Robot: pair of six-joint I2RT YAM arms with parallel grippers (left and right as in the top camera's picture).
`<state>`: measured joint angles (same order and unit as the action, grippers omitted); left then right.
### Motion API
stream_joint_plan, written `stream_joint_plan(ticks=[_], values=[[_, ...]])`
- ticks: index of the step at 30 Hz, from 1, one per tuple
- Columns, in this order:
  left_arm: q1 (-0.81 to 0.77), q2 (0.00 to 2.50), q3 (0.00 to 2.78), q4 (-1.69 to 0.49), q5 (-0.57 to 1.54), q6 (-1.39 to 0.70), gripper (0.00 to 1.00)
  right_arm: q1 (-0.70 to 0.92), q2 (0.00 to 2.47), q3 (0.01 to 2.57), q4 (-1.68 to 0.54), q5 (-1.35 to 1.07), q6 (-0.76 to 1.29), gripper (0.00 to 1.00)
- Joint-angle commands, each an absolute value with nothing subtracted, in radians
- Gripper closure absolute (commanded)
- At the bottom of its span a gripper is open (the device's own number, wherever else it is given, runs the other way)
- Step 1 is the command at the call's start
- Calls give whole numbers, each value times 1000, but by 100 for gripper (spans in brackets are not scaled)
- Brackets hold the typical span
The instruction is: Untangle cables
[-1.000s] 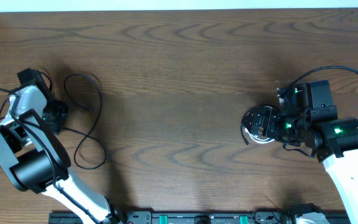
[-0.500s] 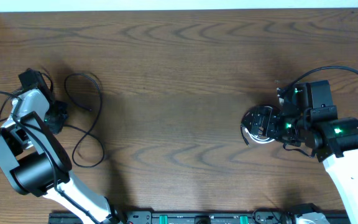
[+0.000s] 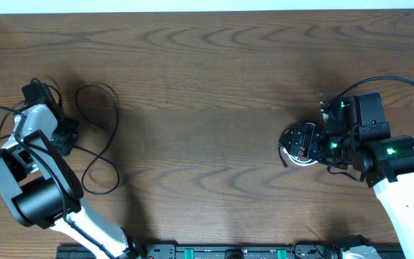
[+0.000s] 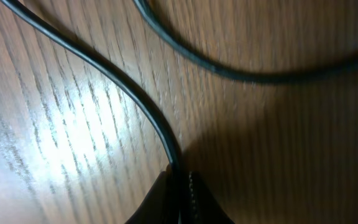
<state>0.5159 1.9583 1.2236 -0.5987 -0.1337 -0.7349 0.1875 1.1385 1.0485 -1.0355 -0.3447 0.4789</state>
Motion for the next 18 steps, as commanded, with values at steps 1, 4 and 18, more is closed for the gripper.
stream_joint_plan(ticks=[1,4,18], values=[[521,1898,1219,-622,-51,-596,93,191,1139,1057,-1037,-350,477,1],[521,1765,1240,-586,45,-579,92,191,1139,1057,-1037,-350,477,1],[488,1370,1239,-467,-18,-569,66,191,1139,1057,-1037,-350,477,1]])
